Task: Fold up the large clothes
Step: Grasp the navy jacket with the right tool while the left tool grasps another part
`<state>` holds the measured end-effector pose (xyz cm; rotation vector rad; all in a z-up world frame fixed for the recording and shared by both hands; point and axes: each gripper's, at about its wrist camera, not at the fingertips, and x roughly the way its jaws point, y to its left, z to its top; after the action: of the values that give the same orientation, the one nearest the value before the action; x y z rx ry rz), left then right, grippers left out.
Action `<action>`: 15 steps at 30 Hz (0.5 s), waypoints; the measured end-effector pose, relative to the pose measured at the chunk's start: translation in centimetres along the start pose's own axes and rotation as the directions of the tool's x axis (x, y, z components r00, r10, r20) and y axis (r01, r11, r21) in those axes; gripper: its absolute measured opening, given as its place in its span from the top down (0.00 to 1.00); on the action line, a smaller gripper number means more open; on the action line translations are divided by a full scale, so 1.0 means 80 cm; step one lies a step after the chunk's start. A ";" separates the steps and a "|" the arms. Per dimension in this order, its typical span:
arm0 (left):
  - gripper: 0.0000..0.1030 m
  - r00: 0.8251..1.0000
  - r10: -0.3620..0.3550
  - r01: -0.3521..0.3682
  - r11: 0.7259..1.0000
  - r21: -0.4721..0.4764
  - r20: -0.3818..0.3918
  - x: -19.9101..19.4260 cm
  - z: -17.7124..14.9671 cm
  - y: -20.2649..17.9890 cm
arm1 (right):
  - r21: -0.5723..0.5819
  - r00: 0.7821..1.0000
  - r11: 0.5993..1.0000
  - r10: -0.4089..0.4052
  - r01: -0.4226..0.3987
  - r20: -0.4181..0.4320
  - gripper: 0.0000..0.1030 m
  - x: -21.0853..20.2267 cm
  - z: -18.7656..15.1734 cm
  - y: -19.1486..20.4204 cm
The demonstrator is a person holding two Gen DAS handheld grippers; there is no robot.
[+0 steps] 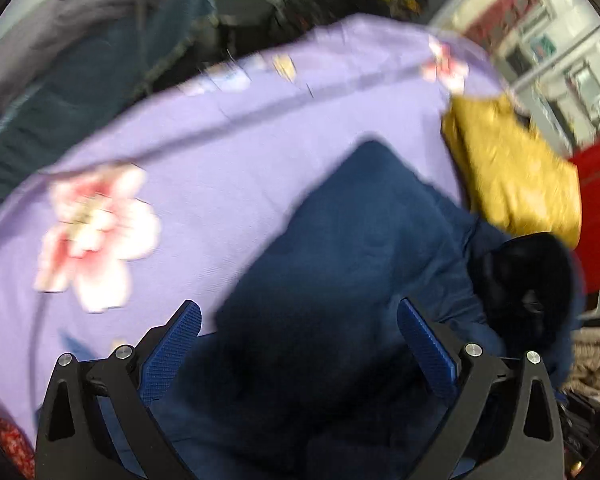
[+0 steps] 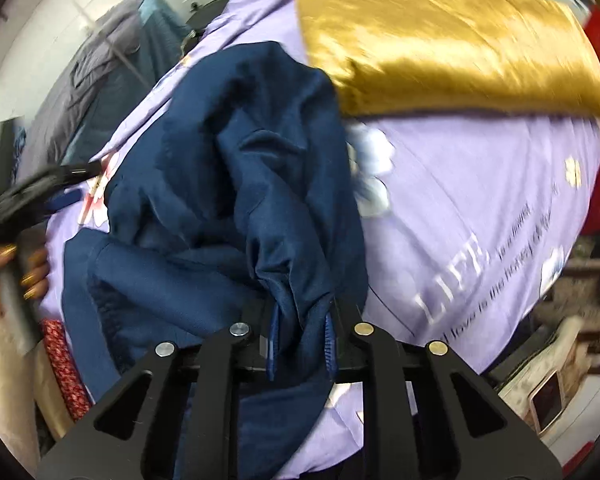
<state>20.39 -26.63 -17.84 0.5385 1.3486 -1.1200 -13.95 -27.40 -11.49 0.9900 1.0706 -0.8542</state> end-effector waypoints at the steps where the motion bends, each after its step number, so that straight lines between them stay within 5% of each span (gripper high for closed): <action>1: 0.08 1.000 0.007 -0.007 1.000 0.022 -0.028 0.021 -0.001 -0.012 | 0.007 1.000 1.000 -0.001 0.001 0.003 0.84 -0.001 -0.004 -0.007; 3: 0.19 0.996 0.081 -0.078 0.993 0.083 -0.038 0.048 -0.007 -0.028 | 0.026 1.000 0.999 0.019 -0.019 0.016 0.85 -0.005 -0.013 -0.018; 4: 0.40 0.995 0.091 -0.087 0.993 0.085 -0.048 0.055 -0.011 -0.030 | 0.023 0.999 0.999 0.027 -0.028 0.027 0.86 -0.008 -0.014 -0.021; 8: 0.78 0.999 0.045 -0.046 0.997 -0.062 -0.004 0.027 -0.024 -0.021 | -0.039 0.991 0.997 0.065 -0.061 0.114 0.89 -0.038 -0.014 -0.026; 11: 0.87 0.999 0.029 -0.027 0.998 -0.051 0.034 -0.016 -0.040 -0.032 | -0.088 0.979 0.992 0.109 -0.095 0.171 0.90 -0.069 -0.004 -0.025; 15: 0.88 0.978 0.064 -0.070 0.997 0.023 0.198 -0.120 -0.079 -0.070 | -0.133 0.955 0.976 0.199 -0.172 0.221 0.91 -0.112 0.016 -0.025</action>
<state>14.00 -20.58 -8.63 0.4778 1.1364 -1.1097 -17.75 -28.50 -3.10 0.8570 0.8017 -0.7278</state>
